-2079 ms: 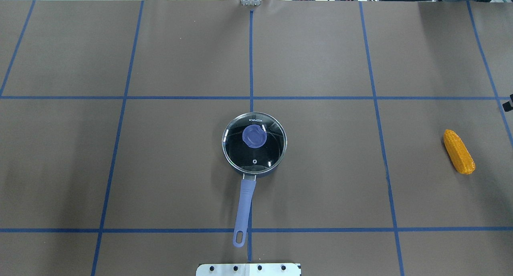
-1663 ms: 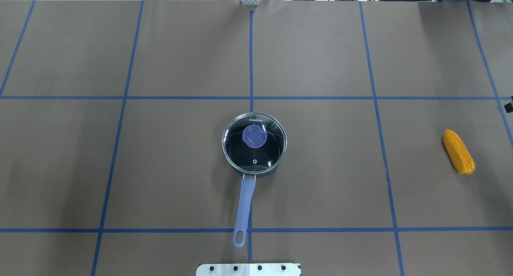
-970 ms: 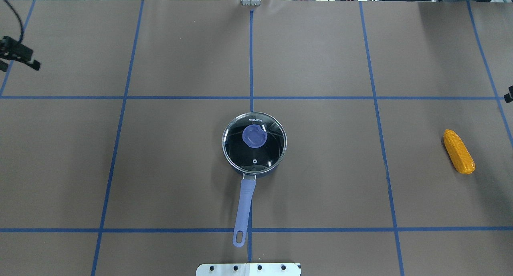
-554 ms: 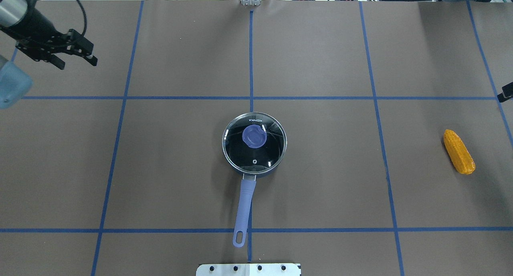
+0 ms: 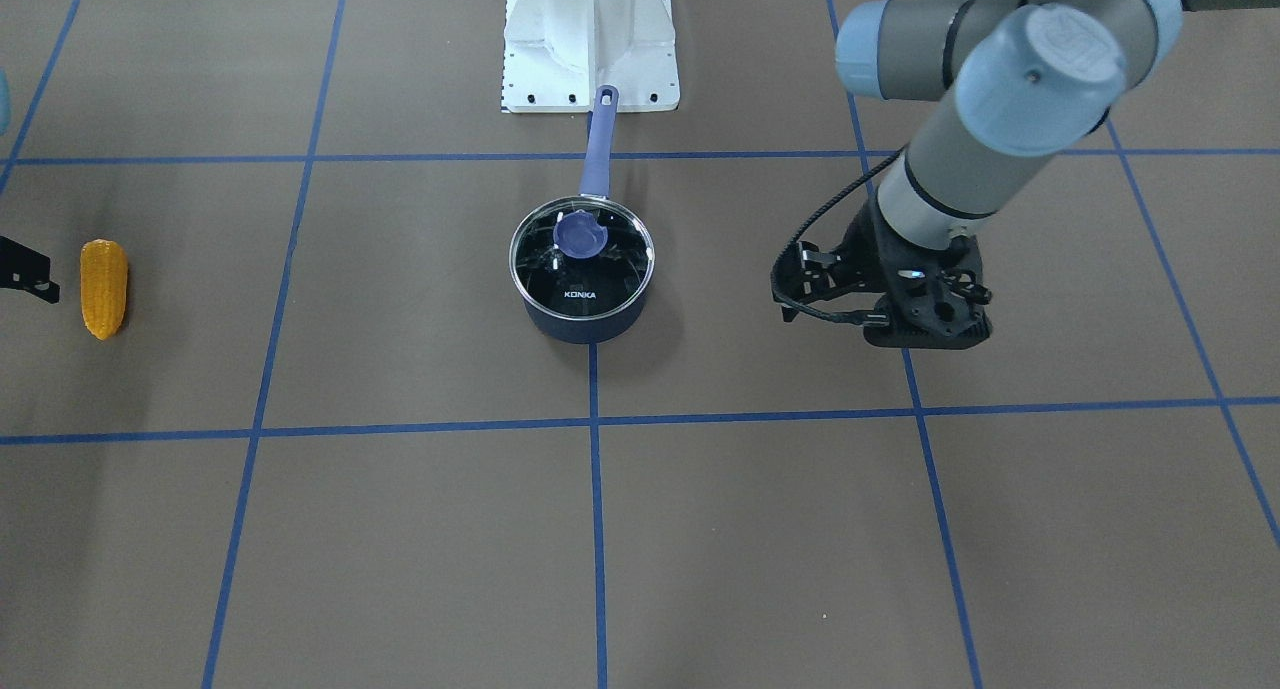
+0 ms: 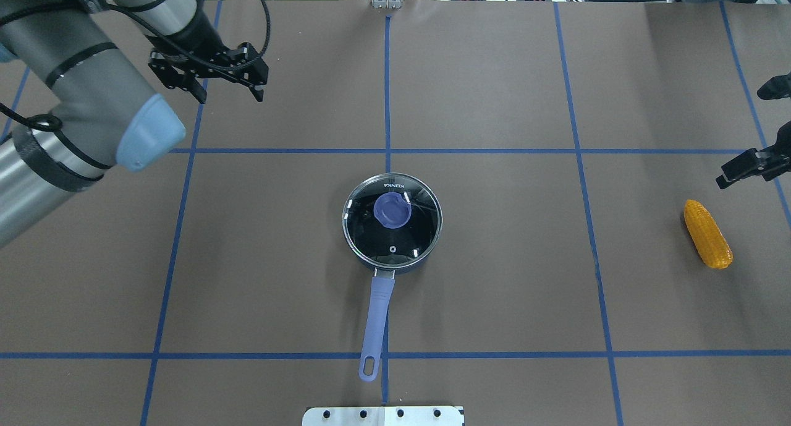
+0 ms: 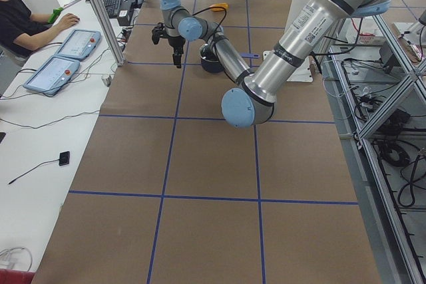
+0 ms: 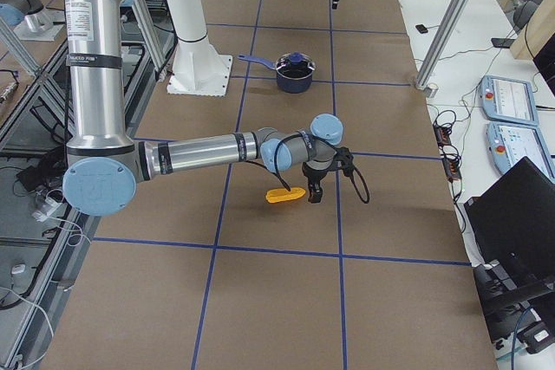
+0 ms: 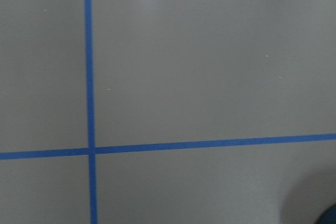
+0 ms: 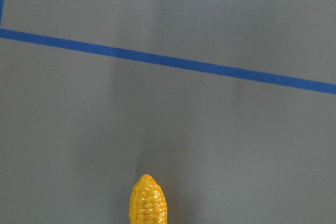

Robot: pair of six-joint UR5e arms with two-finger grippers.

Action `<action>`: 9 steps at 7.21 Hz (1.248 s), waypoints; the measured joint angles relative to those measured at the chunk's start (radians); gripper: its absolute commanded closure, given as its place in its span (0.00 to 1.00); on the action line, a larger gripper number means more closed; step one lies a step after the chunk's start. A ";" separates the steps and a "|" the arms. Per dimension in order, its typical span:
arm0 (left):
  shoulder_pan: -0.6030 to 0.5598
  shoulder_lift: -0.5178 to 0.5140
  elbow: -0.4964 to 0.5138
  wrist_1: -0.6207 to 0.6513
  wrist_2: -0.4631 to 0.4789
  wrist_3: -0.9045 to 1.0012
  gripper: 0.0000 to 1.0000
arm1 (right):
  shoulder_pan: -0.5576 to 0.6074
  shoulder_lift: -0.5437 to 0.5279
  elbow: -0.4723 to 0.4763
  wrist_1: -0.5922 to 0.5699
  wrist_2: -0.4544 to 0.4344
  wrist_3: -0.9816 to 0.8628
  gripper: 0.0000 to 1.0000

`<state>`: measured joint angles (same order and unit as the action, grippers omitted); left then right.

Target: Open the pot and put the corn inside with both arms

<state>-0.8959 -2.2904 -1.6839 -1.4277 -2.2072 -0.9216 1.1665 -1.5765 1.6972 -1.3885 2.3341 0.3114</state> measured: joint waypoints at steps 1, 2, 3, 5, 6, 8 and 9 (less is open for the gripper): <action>0.044 -0.035 0.000 0.002 0.028 -0.064 0.00 | -0.024 -0.009 0.001 0.002 -0.009 0.009 0.00; 0.076 -0.065 0.000 0.004 0.045 -0.112 0.00 | -0.054 -0.024 0.001 0.020 -0.020 0.014 0.00; 0.095 -0.086 0.000 0.012 0.055 -0.135 0.00 | -0.090 -0.045 0.000 0.060 -0.038 0.019 0.01; 0.115 -0.107 -0.001 0.027 0.069 -0.147 0.00 | -0.146 -0.070 -0.002 0.108 -0.068 0.037 0.07; 0.121 -0.110 -0.002 0.030 0.075 -0.148 0.00 | -0.172 -0.077 -0.002 0.114 -0.088 0.038 0.23; 0.125 -0.110 -0.001 0.031 0.079 -0.148 0.00 | -0.201 -0.093 0.001 0.116 -0.107 0.027 0.66; 0.126 -0.111 -0.002 0.031 0.079 -0.148 0.00 | -0.207 -0.099 0.003 0.116 -0.112 0.015 0.68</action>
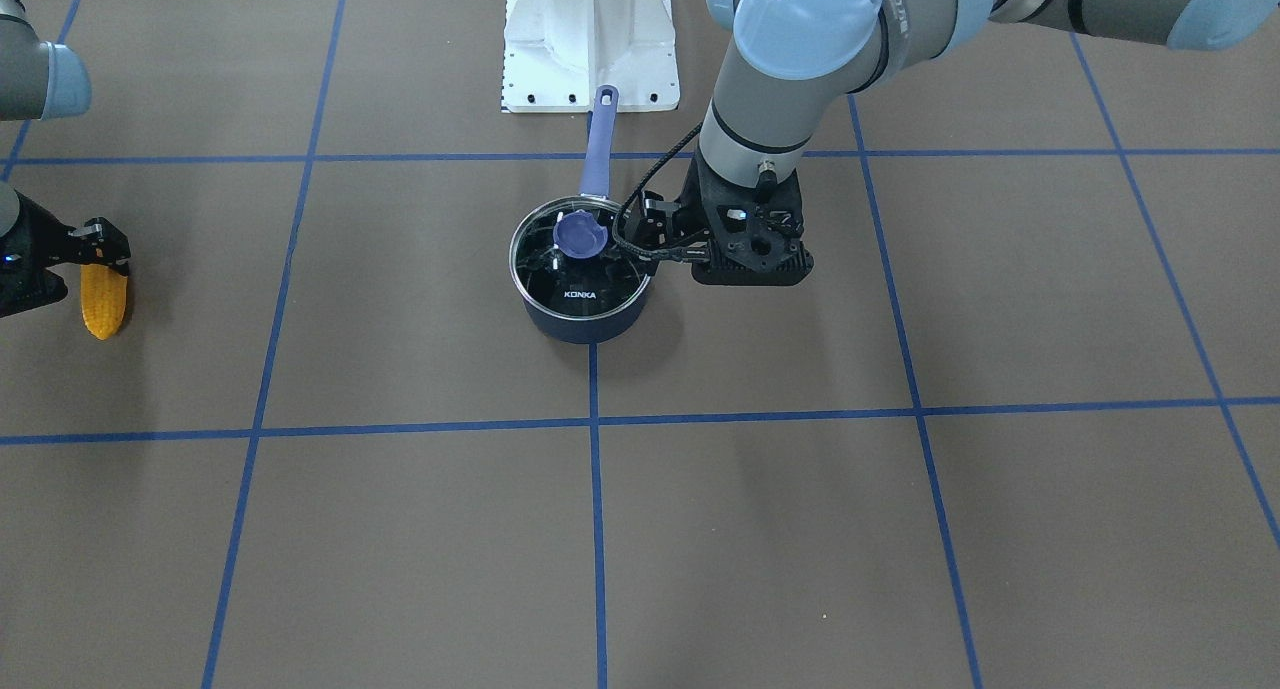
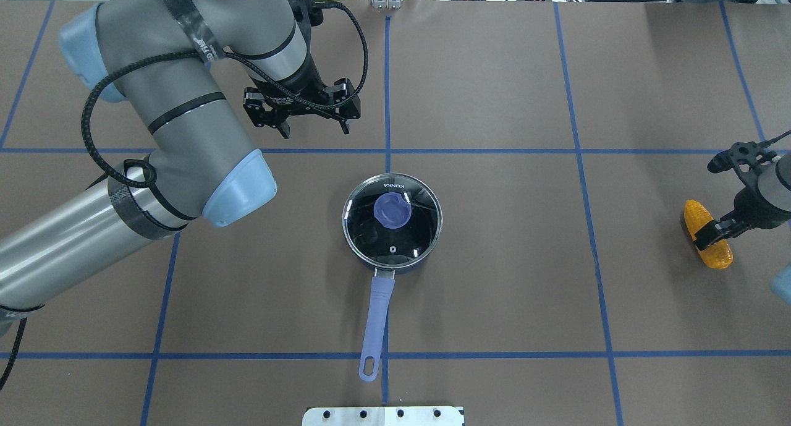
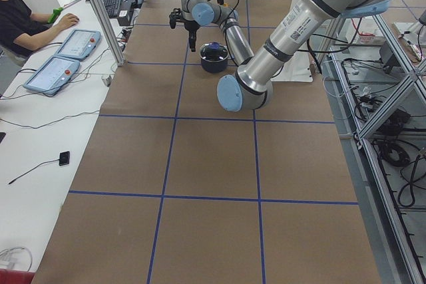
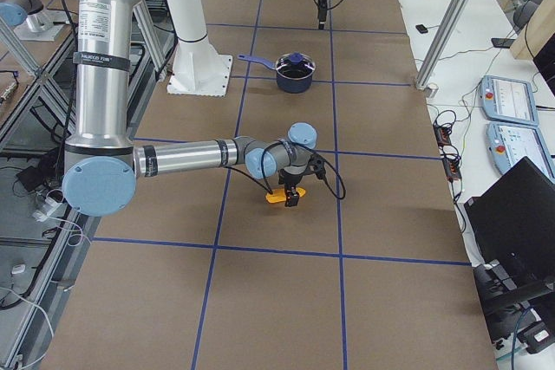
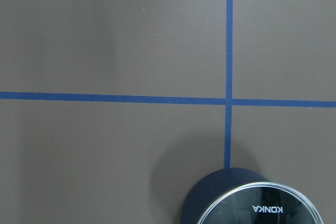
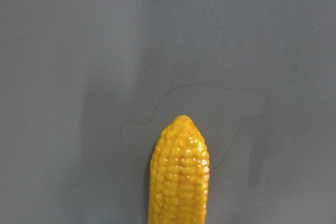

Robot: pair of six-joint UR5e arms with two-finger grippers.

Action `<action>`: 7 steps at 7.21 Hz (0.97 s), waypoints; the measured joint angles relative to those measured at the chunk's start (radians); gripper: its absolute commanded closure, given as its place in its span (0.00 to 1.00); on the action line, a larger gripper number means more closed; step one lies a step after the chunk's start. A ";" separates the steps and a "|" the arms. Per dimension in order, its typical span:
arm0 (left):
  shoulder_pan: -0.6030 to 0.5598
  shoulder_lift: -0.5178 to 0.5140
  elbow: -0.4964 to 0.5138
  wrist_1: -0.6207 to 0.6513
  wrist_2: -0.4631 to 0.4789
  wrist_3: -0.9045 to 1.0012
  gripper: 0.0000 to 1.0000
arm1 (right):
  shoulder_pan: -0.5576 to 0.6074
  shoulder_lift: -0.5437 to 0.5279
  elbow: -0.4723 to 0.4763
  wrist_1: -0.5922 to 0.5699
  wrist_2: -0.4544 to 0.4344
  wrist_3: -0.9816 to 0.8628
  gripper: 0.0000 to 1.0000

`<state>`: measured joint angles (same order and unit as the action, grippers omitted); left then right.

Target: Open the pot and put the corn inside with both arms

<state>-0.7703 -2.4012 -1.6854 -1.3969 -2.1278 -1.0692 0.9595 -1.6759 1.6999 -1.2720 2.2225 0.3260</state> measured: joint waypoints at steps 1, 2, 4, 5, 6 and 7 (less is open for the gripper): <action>0.000 0.000 -0.001 0.000 0.000 0.000 0.00 | -0.003 -0.006 0.001 -0.001 -0.008 -0.014 0.68; 0.000 0.000 -0.001 0.000 0.000 0.000 0.00 | -0.008 -0.010 0.002 -0.001 -0.017 -0.023 0.69; 0.000 0.001 -0.002 -0.001 0.000 0.002 0.00 | -0.018 -0.010 0.003 -0.003 -0.029 -0.028 0.71; 0.000 0.001 -0.002 -0.001 0.001 0.003 0.00 | -0.019 -0.006 0.013 -0.006 -0.024 -0.028 0.72; 0.000 0.002 -0.001 -0.001 0.002 0.003 0.00 | -0.015 -0.003 0.033 -0.011 -0.009 -0.027 0.73; 0.001 0.002 -0.001 0.000 0.002 0.002 0.00 | 0.000 0.007 0.045 -0.015 0.018 -0.027 0.73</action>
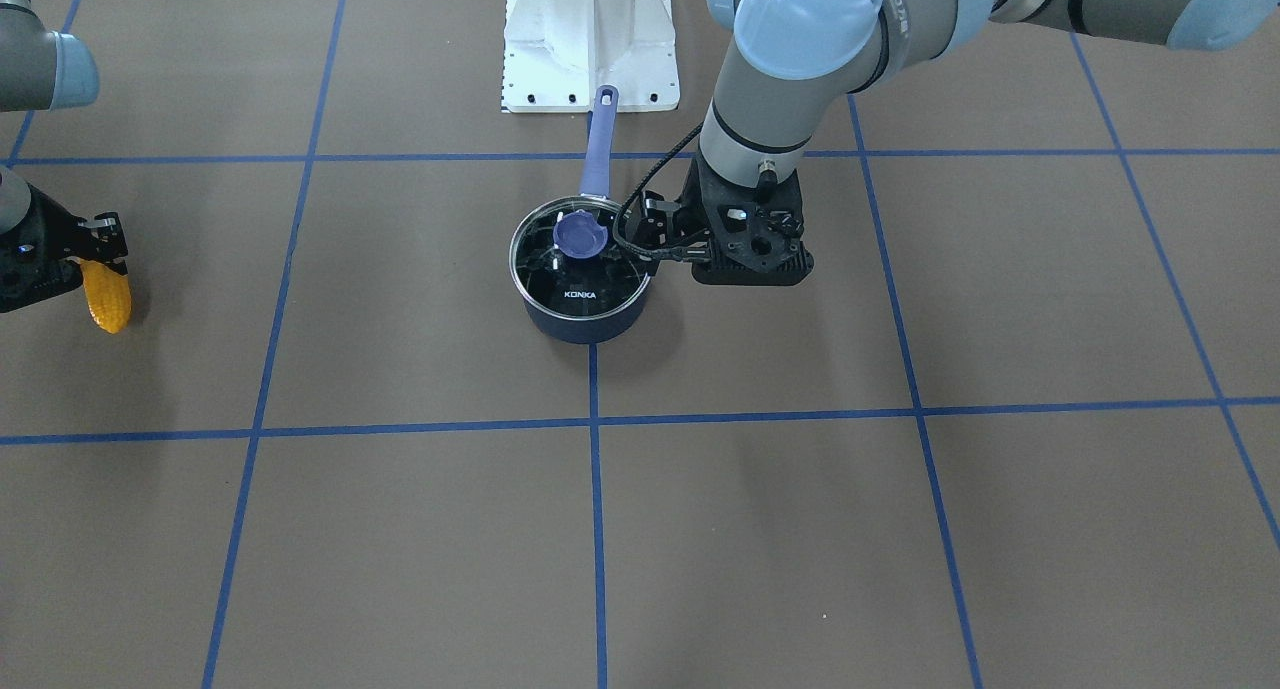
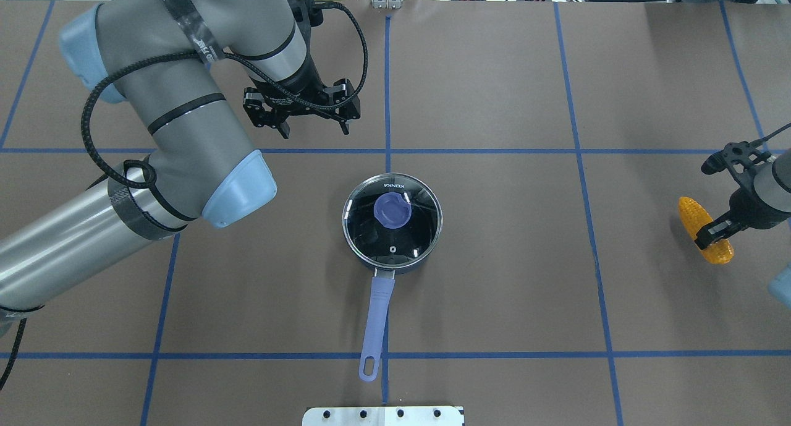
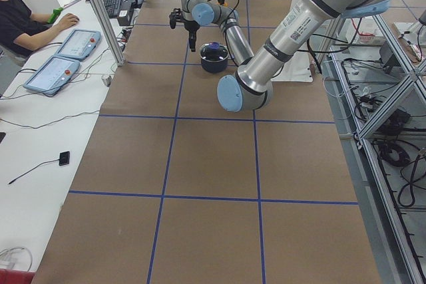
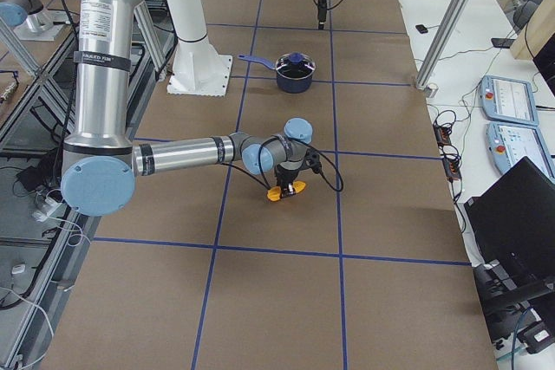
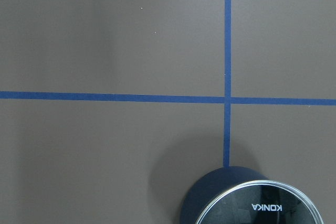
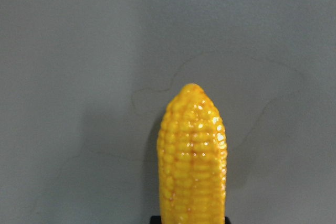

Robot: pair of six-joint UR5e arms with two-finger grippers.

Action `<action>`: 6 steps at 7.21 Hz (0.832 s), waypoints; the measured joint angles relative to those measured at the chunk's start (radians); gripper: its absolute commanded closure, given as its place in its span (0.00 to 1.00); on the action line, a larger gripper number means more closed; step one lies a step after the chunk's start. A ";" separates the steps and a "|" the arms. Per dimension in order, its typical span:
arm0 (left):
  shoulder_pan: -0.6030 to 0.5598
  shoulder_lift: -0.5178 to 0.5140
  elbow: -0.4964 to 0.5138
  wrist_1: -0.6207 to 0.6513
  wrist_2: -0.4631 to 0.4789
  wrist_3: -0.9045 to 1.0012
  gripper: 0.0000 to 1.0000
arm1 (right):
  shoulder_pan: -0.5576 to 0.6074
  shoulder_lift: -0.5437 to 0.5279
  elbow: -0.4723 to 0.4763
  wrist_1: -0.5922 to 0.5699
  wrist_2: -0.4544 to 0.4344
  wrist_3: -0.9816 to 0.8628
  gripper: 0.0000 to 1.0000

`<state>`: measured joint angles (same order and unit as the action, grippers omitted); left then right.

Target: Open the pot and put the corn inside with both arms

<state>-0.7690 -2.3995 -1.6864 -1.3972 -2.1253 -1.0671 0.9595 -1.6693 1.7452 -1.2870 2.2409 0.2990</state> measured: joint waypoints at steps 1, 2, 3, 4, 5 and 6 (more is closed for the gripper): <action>0.007 -0.002 -0.001 0.001 0.007 0.000 0.00 | 0.018 0.021 0.005 -0.002 0.031 0.001 0.73; 0.035 -0.007 -0.001 0.001 0.035 -0.002 0.00 | 0.028 0.051 0.005 -0.005 0.054 0.007 0.73; 0.080 -0.020 -0.001 0.004 0.074 -0.012 0.00 | 0.033 0.092 0.007 -0.024 0.066 0.014 0.73; 0.121 -0.034 -0.001 0.008 0.103 -0.025 0.00 | 0.035 0.140 0.016 -0.071 0.074 0.018 0.73; 0.156 -0.045 0.001 0.012 0.130 -0.030 0.00 | 0.035 0.187 0.030 -0.132 0.077 0.021 0.73; 0.195 -0.060 0.012 0.013 0.166 -0.028 0.00 | 0.036 0.232 0.042 -0.191 0.078 0.022 0.73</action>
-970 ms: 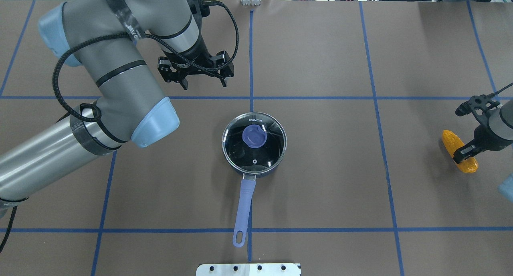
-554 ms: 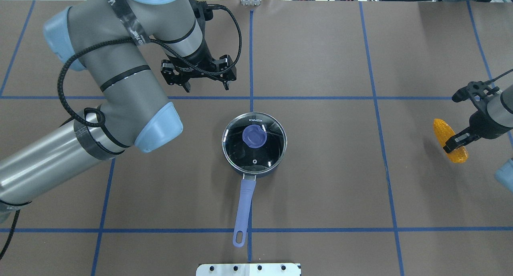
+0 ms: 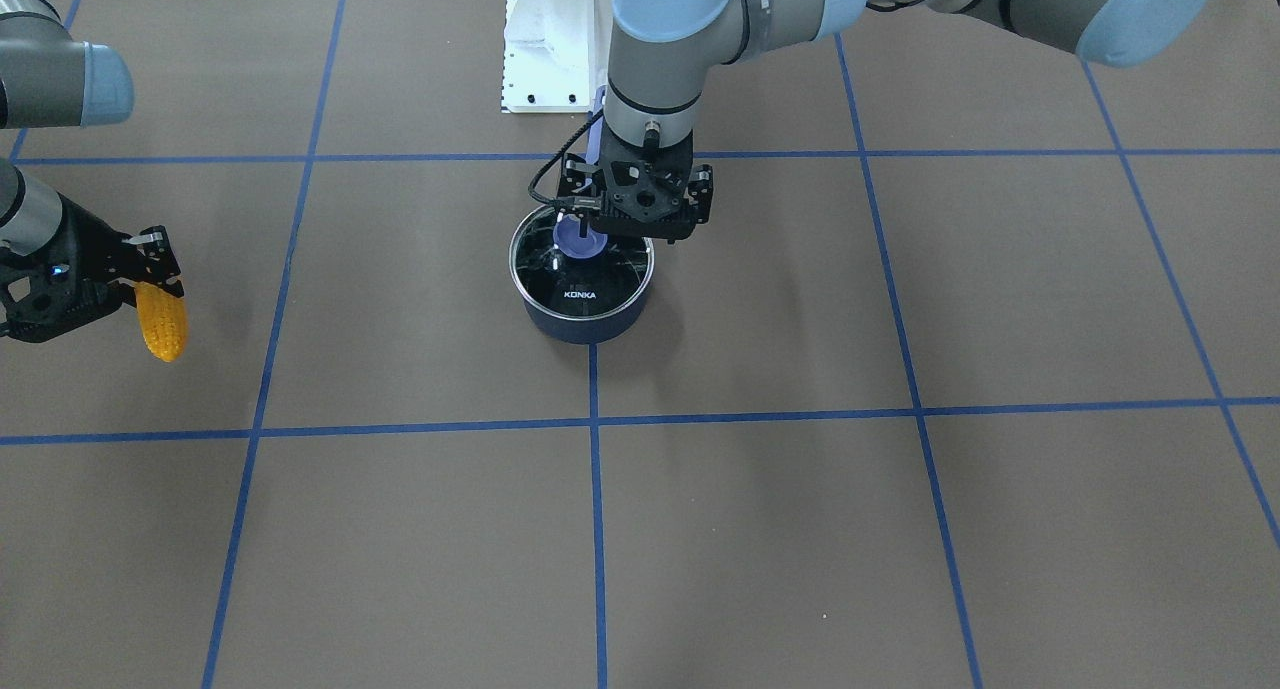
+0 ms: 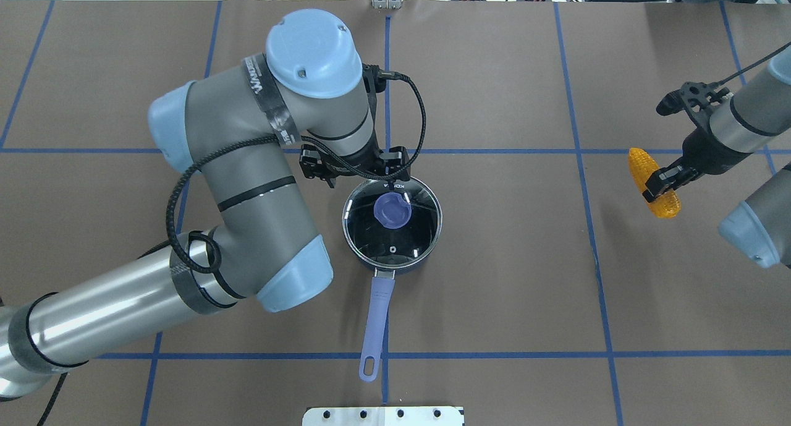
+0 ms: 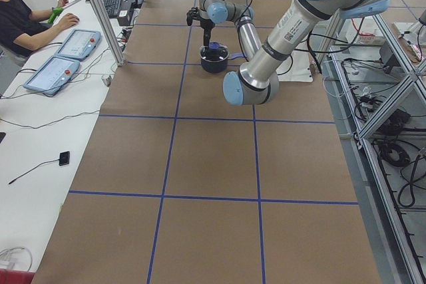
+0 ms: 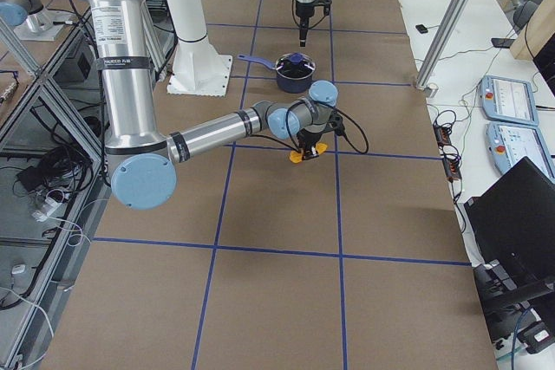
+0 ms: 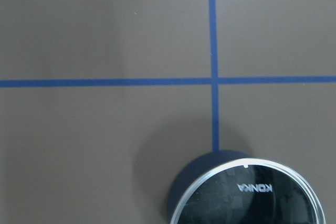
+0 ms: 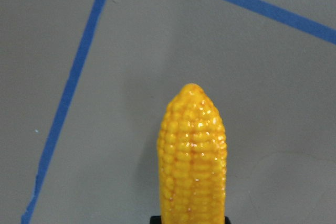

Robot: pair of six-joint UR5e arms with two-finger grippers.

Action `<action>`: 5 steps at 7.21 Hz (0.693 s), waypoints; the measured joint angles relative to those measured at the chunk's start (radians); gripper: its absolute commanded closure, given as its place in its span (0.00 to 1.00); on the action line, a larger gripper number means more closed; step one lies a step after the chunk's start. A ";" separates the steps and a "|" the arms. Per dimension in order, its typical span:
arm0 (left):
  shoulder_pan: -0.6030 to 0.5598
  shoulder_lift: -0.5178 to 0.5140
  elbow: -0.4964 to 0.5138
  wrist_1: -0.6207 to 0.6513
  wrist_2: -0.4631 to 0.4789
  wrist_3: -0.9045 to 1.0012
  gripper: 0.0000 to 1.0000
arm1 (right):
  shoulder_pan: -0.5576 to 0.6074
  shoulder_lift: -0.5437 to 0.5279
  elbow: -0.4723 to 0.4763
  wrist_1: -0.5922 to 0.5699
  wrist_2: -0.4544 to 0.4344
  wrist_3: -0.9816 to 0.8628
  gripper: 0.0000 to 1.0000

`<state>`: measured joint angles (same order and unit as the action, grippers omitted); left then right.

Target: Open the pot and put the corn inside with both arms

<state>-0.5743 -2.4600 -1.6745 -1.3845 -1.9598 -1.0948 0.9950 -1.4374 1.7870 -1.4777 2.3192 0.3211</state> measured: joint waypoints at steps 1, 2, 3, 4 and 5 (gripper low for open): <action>0.029 -0.020 0.021 -0.001 0.022 0.004 0.00 | 0.000 0.040 0.006 -0.044 0.002 0.009 0.73; 0.047 -0.042 0.049 -0.004 0.032 0.005 0.01 | -0.003 0.073 0.007 -0.069 0.005 0.039 0.73; 0.058 -0.058 0.074 -0.008 0.035 0.006 0.01 | -0.009 0.098 0.009 -0.079 0.009 0.079 0.73; 0.065 -0.065 0.094 -0.017 0.036 0.006 0.01 | -0.016 0.111 0.010 -0.082 0.010 0.104 0.73; 0.067 -0.066 0.117 -0.035 0.036 0.006 0.01 | -0.020 0.117 0.010 -0.083 0.010 0.115 0.73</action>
<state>-0.5074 -2.5259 -1.5578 -1.4195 -1.9241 -1.0891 0.9747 -1.3206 1.7974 -1.5611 2.3296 0.4362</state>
